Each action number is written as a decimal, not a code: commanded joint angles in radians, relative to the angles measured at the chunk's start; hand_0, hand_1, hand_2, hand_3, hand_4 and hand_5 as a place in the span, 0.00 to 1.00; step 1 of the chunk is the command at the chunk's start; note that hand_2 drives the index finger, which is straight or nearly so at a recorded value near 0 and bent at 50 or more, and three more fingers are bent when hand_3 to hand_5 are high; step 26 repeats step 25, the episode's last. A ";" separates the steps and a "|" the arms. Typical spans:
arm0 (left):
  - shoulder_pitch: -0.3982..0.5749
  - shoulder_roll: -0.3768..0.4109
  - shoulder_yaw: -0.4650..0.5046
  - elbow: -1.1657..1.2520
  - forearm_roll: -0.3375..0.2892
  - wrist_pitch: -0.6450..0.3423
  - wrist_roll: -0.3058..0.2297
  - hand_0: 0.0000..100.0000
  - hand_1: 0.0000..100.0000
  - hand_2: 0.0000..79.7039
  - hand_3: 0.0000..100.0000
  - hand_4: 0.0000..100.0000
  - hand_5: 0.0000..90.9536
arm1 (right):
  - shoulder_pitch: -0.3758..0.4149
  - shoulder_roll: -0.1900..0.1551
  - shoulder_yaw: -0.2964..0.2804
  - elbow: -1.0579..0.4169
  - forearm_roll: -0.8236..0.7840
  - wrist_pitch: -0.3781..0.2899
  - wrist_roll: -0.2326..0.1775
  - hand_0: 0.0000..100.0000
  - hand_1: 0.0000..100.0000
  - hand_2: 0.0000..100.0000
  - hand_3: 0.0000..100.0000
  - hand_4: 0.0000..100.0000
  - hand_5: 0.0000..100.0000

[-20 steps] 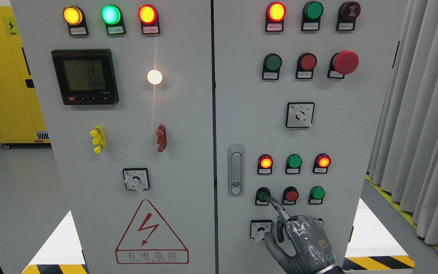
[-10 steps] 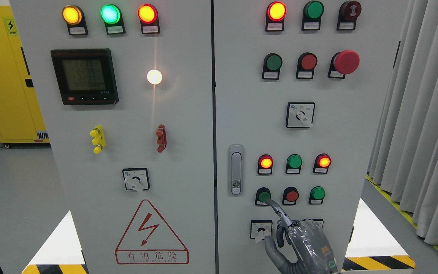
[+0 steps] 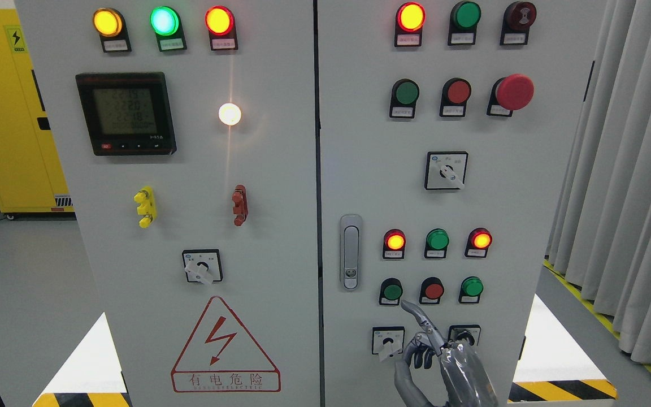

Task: Press green start button

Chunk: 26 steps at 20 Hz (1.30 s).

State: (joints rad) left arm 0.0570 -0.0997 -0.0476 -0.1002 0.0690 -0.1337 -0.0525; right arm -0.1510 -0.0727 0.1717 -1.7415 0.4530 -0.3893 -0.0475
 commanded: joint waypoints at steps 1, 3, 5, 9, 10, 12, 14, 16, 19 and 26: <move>0.000 0.000 0.000 -0.001 0.000 0.000 0.000 0.12 0.56 0.00 0.00 0.00 0.00 | 0.086 -0.006 0.084 -0.144 -0.316 0.021 0.017 0.88 0.75 0.00 0.25 0.36 0.27; 0.000 0.000 0.000 -0.001 0.000 0.000 0.000 0.12 0.56 0.00 0.00 0.00 0.00 | 0.094 -0.007 0.094 -0.165 -0.368 0.062 0.017 0.87 0.74 0.00 0.17 0.28 0.18; 0.000 0.000 0.000 0.000 0.000 0.000 0.000 0.12 0.56 0.00 0.00 0.00 0.00 | 0.096 -0.007 0.094 -0.165 -0.381 0.069 0.017 0.85 0.73 0.00 0.14 0.25 0.14; 0.000 0.000 0.000 0.000 0.000 0.000 0.000 0.12 0.56 0.00 0.00 0.00 0.00 | 0.106 -0.007 0.094 -0.165 -0.381 0.067 0.018 0.80 0.70 0.00 0.09 0.18 0.10; 0.000 0.000 0.000 0.000 0.000 0.000 0.000 0.12 0.56 0.00 0.00 0.00 0.00 | 0.108 -0.010 0.094 -0.165 -0.381 0.067 0.018 0.77 0.70 0.00 0.08 0.18 0.10; 0.000 0.000 0.000 0.000 0.000 0.000 0.000 0.12 0.56 0.00 0.00 0.00 0.00 | 0.108 -0.021 0.095 -0.165 -0.381 0.067 0.018 0.75 0.70 0.00 0.08 0.18 0.10; 0.000 0.000 0.000 0.000 0.000 0.000 0.000 0.12 0.56 0.00 0.00 0.00 0.00 | 0.111 -0.021 0.095 -0.165 -0.381 0.067 0.018 0.74 0.70 0.00 0.08 0.18 0.09; 0.000 0.000 0.000 0.000 0.000 0.000 0.000 0.12 0.56 0.00 0.00 0.00 0.00 | 0.114 -0.022 0.095 -0.165 -0.381 0.067 0.018 0.73 0.70 0.00 0.08 0.18 0.09; 0.000 0.000 0.000 0.000 0.000 0.000 0.000 0.12 0.56 0.00 0.00 0.00 0.00 | 0.114 -0.021 0.095 -0.165 -0.381 0.067 0.018 0.72 0.70 0.00 0.09 0.18 0.09; 0.000 0.000 0.000 0.000 0.000 0.000 0.000 0.12 0.56 0.00 0.00 0.00 0.00 | 0.116 -0.022 0.095 -0.164 -0.381 0.069 0.018 0.70 0.70 0.00 0.10 0.20 0.09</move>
